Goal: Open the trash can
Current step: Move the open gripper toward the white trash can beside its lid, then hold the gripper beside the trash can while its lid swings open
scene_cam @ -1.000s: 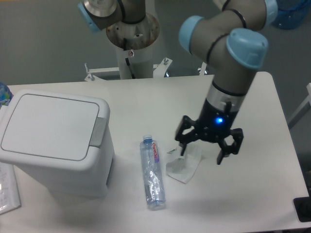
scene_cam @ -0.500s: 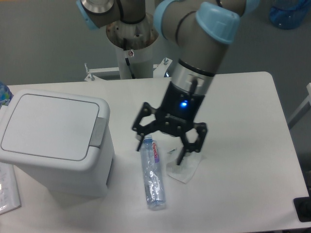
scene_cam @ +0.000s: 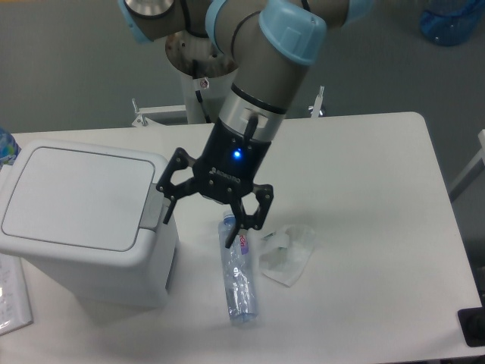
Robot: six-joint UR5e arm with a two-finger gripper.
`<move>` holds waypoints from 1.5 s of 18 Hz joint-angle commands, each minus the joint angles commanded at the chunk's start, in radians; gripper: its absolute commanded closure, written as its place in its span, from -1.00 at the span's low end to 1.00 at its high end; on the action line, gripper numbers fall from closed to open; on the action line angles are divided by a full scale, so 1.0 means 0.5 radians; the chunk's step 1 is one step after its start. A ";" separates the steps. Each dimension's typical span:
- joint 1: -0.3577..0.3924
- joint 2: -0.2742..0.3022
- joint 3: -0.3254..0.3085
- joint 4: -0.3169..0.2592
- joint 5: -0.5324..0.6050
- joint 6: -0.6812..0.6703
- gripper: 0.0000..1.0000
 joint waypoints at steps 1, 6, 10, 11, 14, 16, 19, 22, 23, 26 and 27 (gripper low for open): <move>0.000 0.009 -0.025 0.006 0.000 0.003 -1.00; -0.018 0.012 -0.062 0.043 0.000 0.003 -1.00; -0.018 0.009 -0.077 0.049 0.003 0.006 -1.00; -0.018 0.009 -0.080 0.049 0.003 0.006 -1.00; -0.018 0.006 -0.089 0.052 0.003 0.009 -1.00; -0.021 0.006 -0.095 0.067 0.006 0.006 -1.00; -0.021 0.000 -0.108 0.083 0.009 0.006 -1.00; -0.021 -0.003 -0.123 0.110 0.009 0.003 -1.00; -0.021 -0.003 -0.123 0.110 0.012 0.006 -1.00; -0.021 0.000 -0.105 0.114 0.009 0.003 -1.00; -0.021 0.003 -0.083 0.117 0.009 0.000 -1.00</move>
